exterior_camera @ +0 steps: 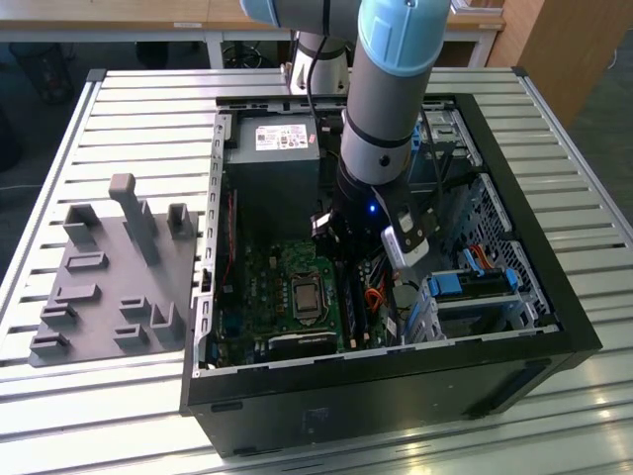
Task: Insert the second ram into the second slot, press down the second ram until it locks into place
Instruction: 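Insert the second ram into the second slot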
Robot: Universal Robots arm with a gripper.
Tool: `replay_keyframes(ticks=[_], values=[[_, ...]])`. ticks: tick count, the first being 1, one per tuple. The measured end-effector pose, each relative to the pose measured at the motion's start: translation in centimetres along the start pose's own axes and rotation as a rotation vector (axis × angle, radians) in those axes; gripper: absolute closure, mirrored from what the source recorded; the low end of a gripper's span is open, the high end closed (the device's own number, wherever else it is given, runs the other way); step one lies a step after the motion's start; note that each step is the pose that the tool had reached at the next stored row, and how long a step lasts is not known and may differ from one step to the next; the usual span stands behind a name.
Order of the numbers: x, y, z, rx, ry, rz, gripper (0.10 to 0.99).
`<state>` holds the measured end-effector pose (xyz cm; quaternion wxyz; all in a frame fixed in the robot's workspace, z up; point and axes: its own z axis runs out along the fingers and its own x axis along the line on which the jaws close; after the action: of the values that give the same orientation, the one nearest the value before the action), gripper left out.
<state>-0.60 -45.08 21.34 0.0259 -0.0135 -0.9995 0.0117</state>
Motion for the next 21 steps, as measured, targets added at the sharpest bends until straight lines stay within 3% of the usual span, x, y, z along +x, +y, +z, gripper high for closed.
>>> replay_keyframes(ticks=[21], values=[[-0.02, 0.01, 0.39, -0.004, 0.0001, 0.000, 0.937]])
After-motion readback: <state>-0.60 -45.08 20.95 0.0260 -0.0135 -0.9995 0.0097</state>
